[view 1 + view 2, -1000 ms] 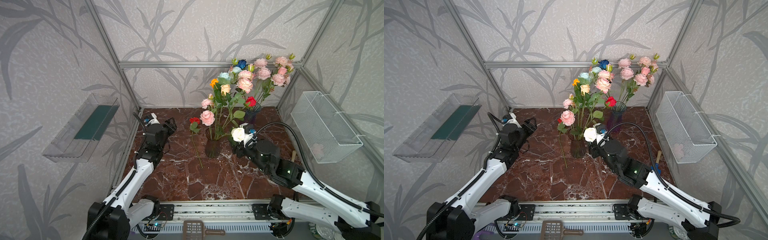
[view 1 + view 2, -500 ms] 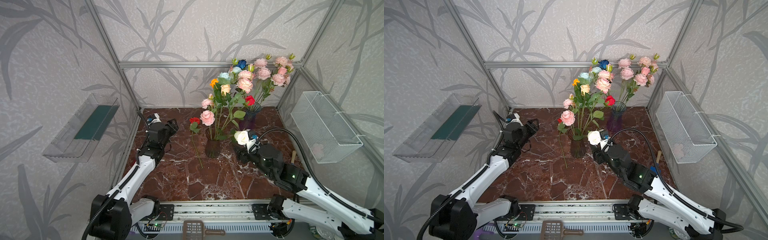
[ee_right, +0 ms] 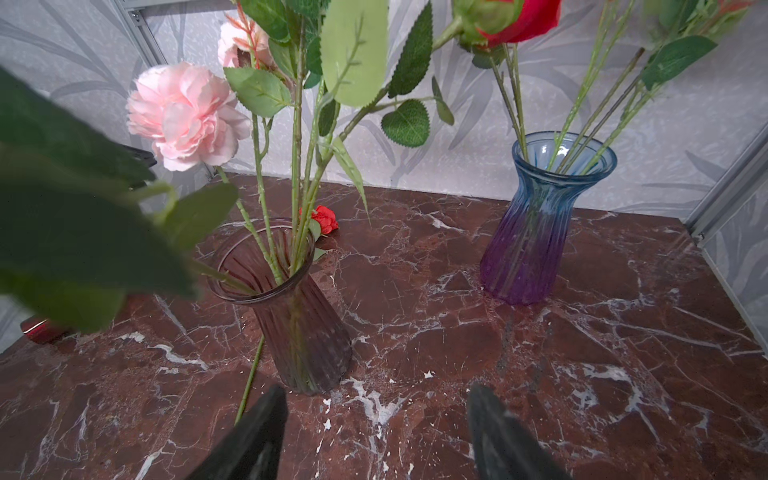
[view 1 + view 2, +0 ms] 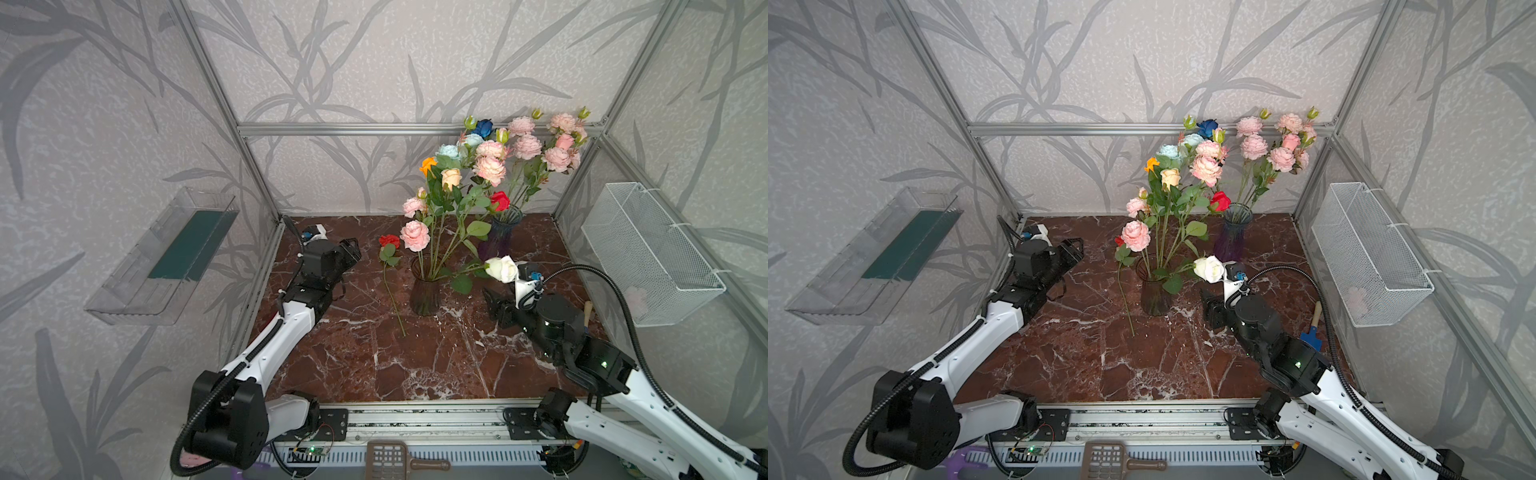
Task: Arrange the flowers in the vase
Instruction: 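Open the right gripper and withdraw while the left reaches to the red rose, then grasp the red rose stem lying on the table with the left gripper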
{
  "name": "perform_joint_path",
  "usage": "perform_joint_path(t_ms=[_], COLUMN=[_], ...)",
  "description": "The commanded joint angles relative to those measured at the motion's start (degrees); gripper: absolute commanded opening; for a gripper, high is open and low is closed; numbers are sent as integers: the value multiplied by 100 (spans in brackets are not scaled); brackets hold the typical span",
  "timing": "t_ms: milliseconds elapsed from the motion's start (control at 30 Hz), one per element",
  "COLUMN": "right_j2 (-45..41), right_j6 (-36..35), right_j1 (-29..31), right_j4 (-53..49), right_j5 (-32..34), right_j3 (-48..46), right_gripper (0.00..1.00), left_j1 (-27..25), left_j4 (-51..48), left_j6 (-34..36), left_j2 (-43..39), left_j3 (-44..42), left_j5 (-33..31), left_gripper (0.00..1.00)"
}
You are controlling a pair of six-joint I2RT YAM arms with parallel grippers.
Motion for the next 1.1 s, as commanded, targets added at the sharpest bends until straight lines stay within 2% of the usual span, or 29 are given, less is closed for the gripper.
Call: perform_joint_path(t_ms=[0, 200, 333, 567, 700, 800, 1000, 1067], right_j2=[-141, -697, -1225, -1839, -2030, -2098, -2165, -2186], right_j6=[163, 781, 1138, 1412, 1508, 1560, 1565, 1582], right_j1=[-47, -65, -74, -76, -76, -76, -76, -77], right_j4=[-112, -250, -198, -379, -422, -418, -417, -408], right_j5=[92, 268, 173, 34, -76, -127, -186, -195], right_j3=[-83, -699, -1215, -1685, -1881, -1979, -2049, -2084], right_gripper=[70, 70, 70, 69, 69, 69, 69, 69], left_j1=[-40, -135, -214, -421, -698, -848, -911, -952], left_j4=[-71, -421, -904, -2875, -3886, -4151, -4342, -4533], left_j6=[130, 423, 761, 1620, 1957, 2000, 1971, 1955], left_j2=[101, 593, 1292, 2901, 3595, 3916, 4470, 4635], left_j3=[207, 536, 1035, 2568, 3265, 3455, 3699, 3829], left_j5=[105, 288, 617, 780, 467, 400, 674, 492], left_gripper=[60, 60, 54, 41, 37, 37, 35, 33])
